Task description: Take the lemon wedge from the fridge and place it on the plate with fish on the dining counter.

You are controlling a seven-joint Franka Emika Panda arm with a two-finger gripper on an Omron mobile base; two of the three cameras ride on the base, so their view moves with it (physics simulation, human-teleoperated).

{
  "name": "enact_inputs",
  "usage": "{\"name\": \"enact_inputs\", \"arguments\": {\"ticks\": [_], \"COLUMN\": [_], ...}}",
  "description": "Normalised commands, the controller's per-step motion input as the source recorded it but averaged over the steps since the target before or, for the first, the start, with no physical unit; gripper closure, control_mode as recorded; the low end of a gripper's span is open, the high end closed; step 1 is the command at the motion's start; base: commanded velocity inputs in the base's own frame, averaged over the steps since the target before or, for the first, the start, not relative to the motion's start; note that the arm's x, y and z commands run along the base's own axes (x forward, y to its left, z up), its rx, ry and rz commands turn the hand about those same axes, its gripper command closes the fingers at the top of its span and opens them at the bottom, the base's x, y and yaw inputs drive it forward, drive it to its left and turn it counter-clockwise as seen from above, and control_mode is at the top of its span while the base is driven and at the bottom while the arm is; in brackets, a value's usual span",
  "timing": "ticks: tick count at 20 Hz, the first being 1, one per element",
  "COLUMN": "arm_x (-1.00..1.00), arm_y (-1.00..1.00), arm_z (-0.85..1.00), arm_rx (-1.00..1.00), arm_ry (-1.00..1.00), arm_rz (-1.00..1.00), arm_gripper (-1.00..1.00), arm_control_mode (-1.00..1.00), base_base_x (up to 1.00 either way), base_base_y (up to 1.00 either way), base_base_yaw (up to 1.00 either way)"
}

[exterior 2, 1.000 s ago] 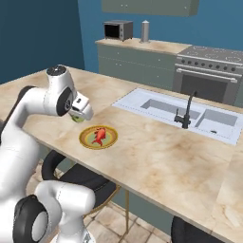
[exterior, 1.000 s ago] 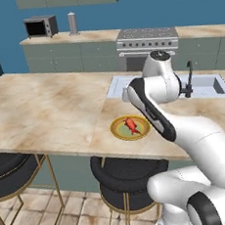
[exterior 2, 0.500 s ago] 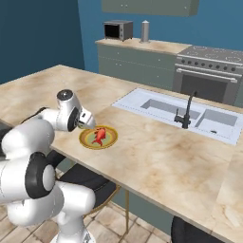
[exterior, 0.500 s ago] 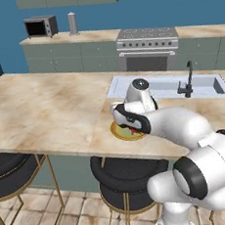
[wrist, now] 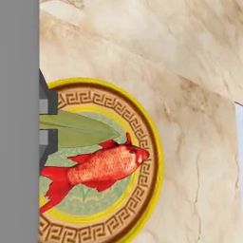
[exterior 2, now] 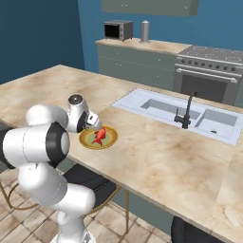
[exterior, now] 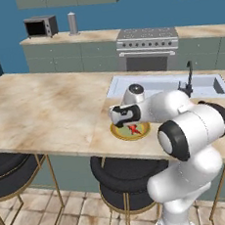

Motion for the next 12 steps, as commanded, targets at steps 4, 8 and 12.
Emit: {"name": "enact_inputs", "arguments": {"ticks": [4, 8, 12], "arm_x": [0.21, 0.51, 0.31], "arm_y": [0.01, 0.13, 0.00], "arm_z": [-0.13, -0.48, -0.58], "arm_rx": [0.00, -0.03, -0.04], "arm_ry": [0.07, 0.13, 0.12], "arm_rz": [0.00, 0.00, 0.00], "arm_gripper": [1.00, 1.00, 1.00], "arm_control_mode": [-1.00, -1.00, -1.00], "base_base_x": [0.00, 0.00, 0.00], "base_base_y": [0.00, 0.00, 0.00], "base_base_yaw": [0.00, 0.00, 0.00]}}
